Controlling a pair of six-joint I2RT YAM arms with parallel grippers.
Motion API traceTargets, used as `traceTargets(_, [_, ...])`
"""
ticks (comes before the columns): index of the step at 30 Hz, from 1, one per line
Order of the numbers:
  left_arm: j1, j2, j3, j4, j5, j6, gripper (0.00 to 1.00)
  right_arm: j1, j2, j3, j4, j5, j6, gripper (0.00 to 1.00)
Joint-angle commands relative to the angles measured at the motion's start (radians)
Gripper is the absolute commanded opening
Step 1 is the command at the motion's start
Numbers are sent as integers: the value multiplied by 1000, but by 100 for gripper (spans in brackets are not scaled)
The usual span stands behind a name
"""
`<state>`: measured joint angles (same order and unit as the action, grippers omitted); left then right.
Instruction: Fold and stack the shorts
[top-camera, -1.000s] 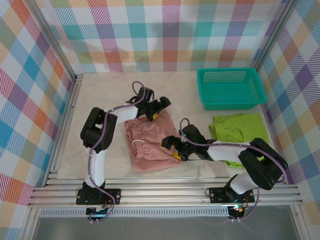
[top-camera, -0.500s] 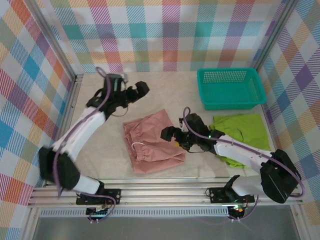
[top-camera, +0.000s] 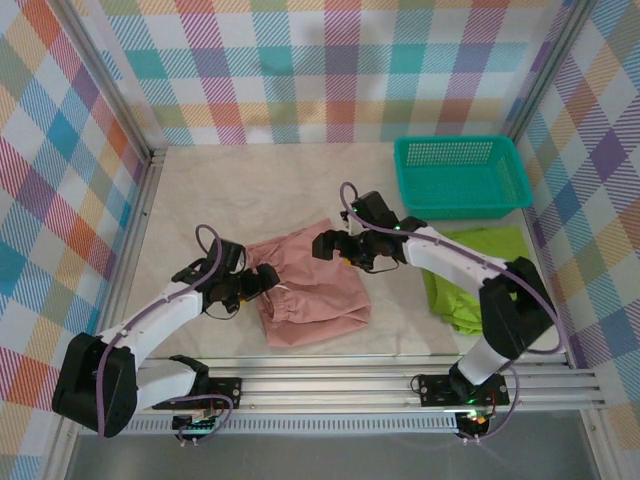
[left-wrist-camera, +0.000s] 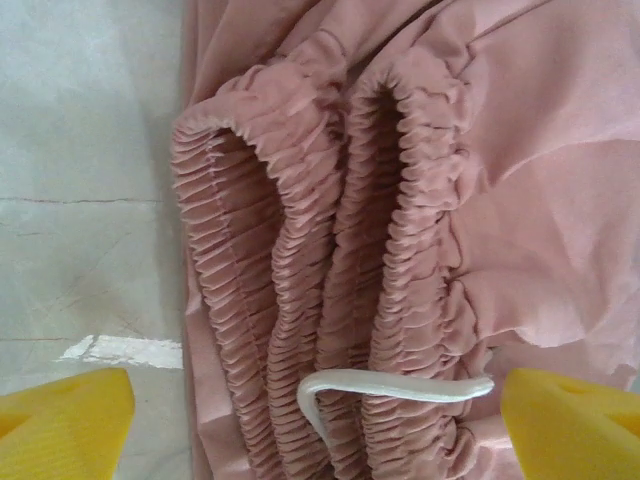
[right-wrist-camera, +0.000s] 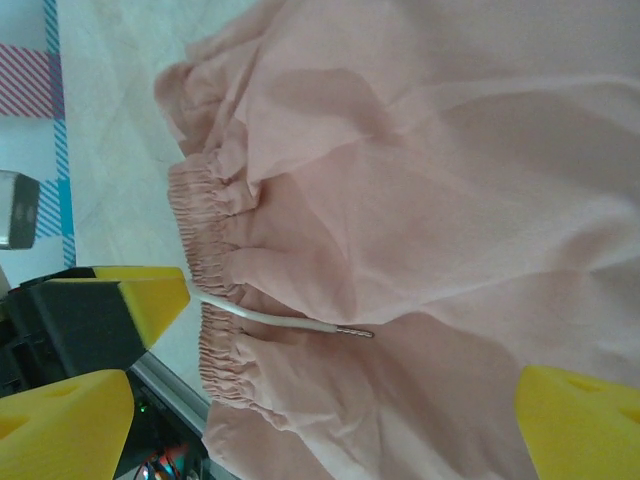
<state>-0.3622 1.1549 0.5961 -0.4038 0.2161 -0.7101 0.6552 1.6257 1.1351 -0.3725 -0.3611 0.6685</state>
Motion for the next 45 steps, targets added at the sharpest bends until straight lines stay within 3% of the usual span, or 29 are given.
traceTargets(1, [17, 23, -11, 91, 23, -2, 94, 13, 51, 28, 38, -101, 14, 97])
traceTargets(7, [19, 130, -42, 238, 95, -34, 92, 19, 137, 25, 83, -103, 61, 98])
traceTargets(19, [18, 131, -17, 96, -23, 14, 93, 55, 238, -27, 188, -134, 138, 97])
traceTargets(30, [5, 182, -30, 204, 71, -38, 93, 66, 257, -52, 215, -131, 160, 97])
traceTargets(34, [-5, 239, -58, 321, 141, -95, 88, 75, 272, -59, 234, -133, 171, 97])
traceTargets(45, [-84, 300, -29, 459, 170, -203, 63, 93, 318, -64, 255, -134, 194, 96])
